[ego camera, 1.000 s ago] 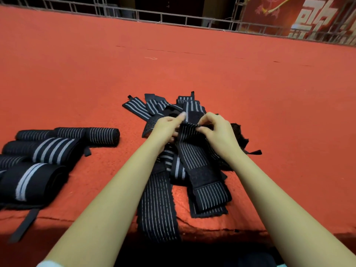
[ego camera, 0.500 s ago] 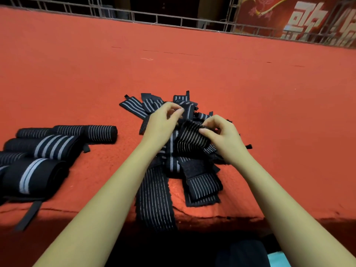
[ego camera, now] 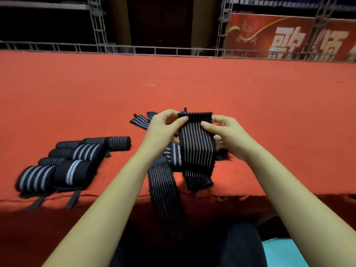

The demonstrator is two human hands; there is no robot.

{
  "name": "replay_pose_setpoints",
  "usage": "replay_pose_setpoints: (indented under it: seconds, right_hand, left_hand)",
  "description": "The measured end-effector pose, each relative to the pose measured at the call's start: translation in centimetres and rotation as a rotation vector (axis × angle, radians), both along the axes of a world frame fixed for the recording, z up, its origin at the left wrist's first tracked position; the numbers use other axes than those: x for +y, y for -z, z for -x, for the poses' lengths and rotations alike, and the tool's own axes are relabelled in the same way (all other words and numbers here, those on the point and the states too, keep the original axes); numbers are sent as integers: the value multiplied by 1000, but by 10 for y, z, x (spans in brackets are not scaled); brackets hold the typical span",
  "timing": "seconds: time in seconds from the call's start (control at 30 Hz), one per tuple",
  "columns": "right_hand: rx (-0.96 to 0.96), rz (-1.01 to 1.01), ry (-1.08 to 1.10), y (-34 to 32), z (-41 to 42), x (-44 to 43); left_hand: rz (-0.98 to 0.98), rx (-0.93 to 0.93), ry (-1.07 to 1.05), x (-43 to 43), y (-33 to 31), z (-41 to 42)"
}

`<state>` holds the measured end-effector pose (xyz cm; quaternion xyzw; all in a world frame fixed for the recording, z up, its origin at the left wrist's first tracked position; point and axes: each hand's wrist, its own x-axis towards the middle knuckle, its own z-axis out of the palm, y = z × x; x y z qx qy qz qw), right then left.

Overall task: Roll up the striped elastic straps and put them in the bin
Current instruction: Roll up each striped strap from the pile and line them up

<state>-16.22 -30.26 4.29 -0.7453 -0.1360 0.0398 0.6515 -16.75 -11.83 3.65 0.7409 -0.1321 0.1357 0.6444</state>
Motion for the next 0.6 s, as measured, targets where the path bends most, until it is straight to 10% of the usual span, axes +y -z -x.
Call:
replay_pose_setpoints:
  seconds: [0.6]
  right_hand:
    - [166, -27, -416, -22, 52, 47]
  left_hand:
    - [86, 108, -114, 51, -3, 85]
